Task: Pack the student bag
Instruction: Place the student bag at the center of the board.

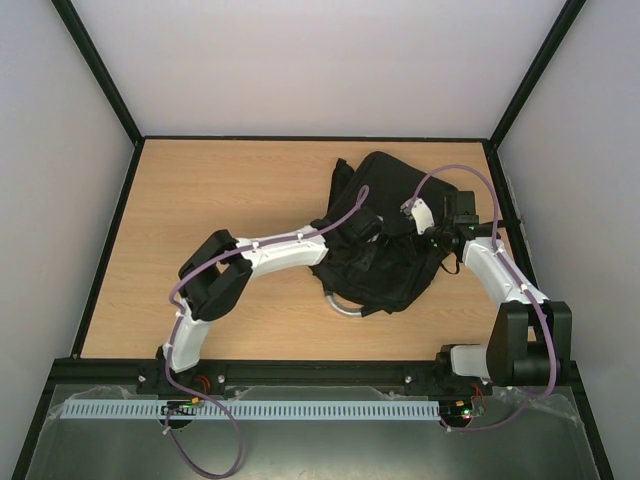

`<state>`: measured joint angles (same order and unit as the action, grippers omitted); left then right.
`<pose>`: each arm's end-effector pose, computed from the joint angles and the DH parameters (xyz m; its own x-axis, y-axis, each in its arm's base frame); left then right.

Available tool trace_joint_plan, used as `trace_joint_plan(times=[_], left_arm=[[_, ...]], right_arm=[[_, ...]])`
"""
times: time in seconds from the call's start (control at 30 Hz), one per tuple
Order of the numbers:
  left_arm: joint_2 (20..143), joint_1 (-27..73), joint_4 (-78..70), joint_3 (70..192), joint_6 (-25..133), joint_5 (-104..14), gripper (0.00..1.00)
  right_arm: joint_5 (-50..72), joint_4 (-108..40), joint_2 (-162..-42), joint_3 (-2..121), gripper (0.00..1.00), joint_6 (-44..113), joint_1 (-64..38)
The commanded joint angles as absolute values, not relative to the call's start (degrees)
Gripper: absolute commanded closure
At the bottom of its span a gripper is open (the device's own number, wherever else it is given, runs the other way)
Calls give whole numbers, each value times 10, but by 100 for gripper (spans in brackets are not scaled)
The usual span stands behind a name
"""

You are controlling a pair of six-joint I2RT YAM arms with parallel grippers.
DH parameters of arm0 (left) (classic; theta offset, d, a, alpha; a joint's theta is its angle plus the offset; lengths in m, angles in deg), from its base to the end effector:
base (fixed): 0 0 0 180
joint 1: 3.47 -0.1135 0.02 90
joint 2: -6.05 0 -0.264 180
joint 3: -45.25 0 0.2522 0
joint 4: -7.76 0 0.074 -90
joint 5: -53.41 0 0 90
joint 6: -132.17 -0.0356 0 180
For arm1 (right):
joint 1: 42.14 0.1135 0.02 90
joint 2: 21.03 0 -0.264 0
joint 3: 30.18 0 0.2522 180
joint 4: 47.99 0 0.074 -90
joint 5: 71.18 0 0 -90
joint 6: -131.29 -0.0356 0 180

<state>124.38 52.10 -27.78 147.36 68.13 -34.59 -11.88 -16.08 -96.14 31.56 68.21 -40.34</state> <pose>0.2584 -0.3748 0.1894 -0.7548 0.3273 -0.5685 0.5358 0.8076 -0.2463 0.2704 0.0267 0.2360 -0.4585 -0.4039 -0.7916 -0.6658 0.7461 0.0049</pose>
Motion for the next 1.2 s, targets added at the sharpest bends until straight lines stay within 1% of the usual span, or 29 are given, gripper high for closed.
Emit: trace_joint_plan(times=[0.0,0.2,0.57,0.63,0.77,0.83,1.1,1.17], left_arm=[[1269,514,-292,1534,671,-293,94],[1317,497,-294,1607,645,-282,95],[1336,497,-187,1587,677,-368,95],[1332,496,-172,1579,681,-373,90],[1320,495,-153,1561,692,-392,76],[1312,496,-151,1555,694,-404,71],[1243,501,-175,1516,694,-428,61],[1214,508,-190,1495,686,-431,60]], right_arm=[[-143,-119,-957,324,99,688,-407],[-144,-119,-958,324,99,688,-408],[-145,-117,-967,324,99,690,-409],[-145,-117,-968,325,99,690,-409],[-146,-115,-972,326,99,691,-409],[-146,-115,-973,326,99,691,-409],[-148,-114,-974,326,99,692,-409],[-148,-114,-972,325,99,692,-409]])
